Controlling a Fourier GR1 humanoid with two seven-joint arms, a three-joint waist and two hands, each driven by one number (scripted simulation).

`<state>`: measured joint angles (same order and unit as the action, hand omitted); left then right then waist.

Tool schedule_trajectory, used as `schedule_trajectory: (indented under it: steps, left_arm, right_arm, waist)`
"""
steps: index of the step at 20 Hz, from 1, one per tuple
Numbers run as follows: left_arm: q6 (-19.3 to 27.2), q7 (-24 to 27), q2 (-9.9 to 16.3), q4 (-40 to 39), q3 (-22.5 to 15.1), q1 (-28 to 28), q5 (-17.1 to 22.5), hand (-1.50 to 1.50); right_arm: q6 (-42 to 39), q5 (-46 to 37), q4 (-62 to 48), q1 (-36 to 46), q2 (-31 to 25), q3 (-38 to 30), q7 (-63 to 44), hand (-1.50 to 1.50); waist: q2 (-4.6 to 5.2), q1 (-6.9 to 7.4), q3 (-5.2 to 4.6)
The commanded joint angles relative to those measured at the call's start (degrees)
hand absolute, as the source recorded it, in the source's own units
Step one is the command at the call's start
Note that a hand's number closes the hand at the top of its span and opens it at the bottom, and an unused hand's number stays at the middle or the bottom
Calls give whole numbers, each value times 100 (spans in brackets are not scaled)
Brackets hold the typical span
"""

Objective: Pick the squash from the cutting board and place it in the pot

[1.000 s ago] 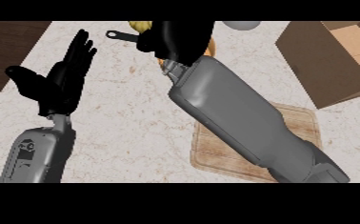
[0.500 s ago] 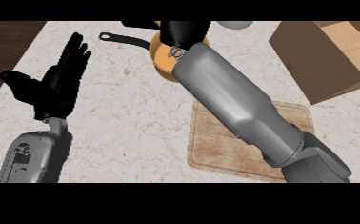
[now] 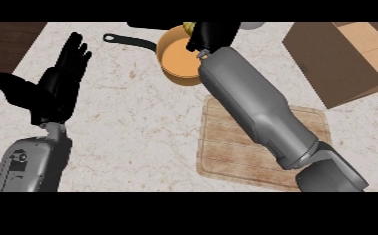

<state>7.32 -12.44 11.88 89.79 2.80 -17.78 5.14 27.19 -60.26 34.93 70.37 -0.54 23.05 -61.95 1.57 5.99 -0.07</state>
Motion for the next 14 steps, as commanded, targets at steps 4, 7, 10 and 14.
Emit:
schedule_trajectory:
  steps: [4,7,10,14]
  left_arm:
    - [-69,-128,-20,153,-94,-3,24,0]
    - [43,179,-215,-44,-215,9,-132,0]
    - [-46,120,-116,70,-123,99,-27,0]
    - [6,24,28,-59,53,-142,-50,0]
  right_arm:
    - [1165,1288,-206,-301,52,-550,578,-150]
    - [1613,1796,-48,-263,52,-660,1027,-150]
    - [2546,2009,241,-524,53,-792,1645,-150]
    - [3046,2631,499,-453,53,-905,2121,-150]
  waist:
    - [29,104,14]
    - [68,132,13]
    - [67,136,21]
    - [16,-8,18]
